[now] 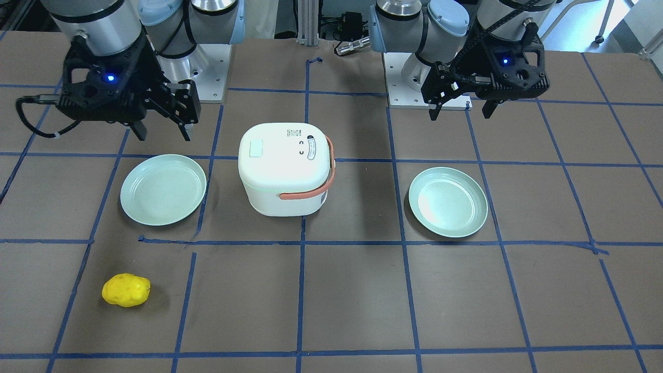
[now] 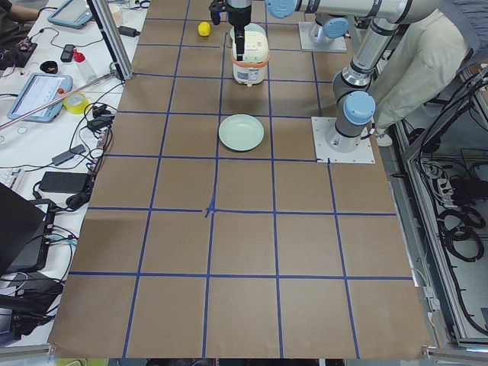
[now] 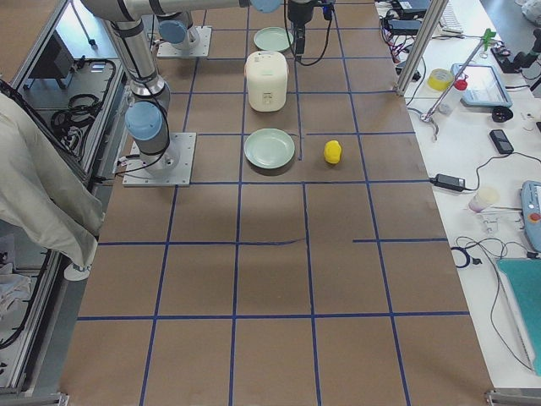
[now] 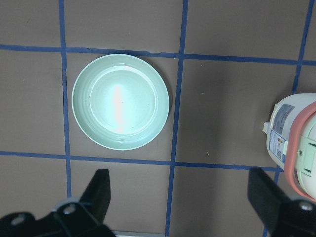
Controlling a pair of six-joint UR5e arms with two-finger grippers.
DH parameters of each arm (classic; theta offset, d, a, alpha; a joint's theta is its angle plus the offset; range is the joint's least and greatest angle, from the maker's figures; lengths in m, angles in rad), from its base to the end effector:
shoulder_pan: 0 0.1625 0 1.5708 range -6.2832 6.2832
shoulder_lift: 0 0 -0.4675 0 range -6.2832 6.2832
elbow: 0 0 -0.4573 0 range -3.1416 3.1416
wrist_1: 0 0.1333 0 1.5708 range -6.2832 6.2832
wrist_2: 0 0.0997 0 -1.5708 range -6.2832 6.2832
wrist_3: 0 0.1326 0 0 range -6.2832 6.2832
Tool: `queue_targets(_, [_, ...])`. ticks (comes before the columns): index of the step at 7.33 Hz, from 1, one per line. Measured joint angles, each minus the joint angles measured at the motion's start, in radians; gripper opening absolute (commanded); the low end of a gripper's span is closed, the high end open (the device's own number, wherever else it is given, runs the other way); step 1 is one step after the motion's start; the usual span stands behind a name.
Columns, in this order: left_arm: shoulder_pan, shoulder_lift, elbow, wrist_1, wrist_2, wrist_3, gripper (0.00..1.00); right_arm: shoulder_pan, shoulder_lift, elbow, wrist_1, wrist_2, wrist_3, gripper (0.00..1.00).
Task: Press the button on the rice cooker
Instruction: 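Move the right gripper down over the rice cooker's green button, then press the green button on the rice cooker with the right gripper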
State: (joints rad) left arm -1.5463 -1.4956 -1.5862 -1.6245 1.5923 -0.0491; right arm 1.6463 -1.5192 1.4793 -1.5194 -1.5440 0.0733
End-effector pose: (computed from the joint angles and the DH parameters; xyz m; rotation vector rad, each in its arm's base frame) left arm -0.1176 -0.5249 0.5240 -0.1149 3.1180 -0.0099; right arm 0.1802 -0.5672 0.5139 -0.0032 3.1157 0.0210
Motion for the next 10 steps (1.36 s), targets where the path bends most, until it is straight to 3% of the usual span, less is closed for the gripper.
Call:
queue_targets(1, [0.000, 0.000, 0.000, 0.000, 0.000, 0.000, 1.00, 0.053, 0.001, 0.049, -0.005, 0.002, 0.056, 0.26])
queue_targets(3, [0.000, 0.000, 0.000, 0.000, 0.000, 0.000, 1.00, 0.143, 0.005, 0.156, -0.068, 0.005, 0.146, 0.19])
queue_targets(6, [0.000, 0.000, 0.000, 0.000, 0.000, 0.000, 1.00, 0.216, 0.007, 0.278, -0.208, 0.027, 0.259, 0.16])
queue_targets(10, [0.000, 0.000, 0.000, 0.000, 0.000, 0.000, 1.00, 0.236, 0.005, 0.332, -0.293, 0.006, 0.264, 0.03])
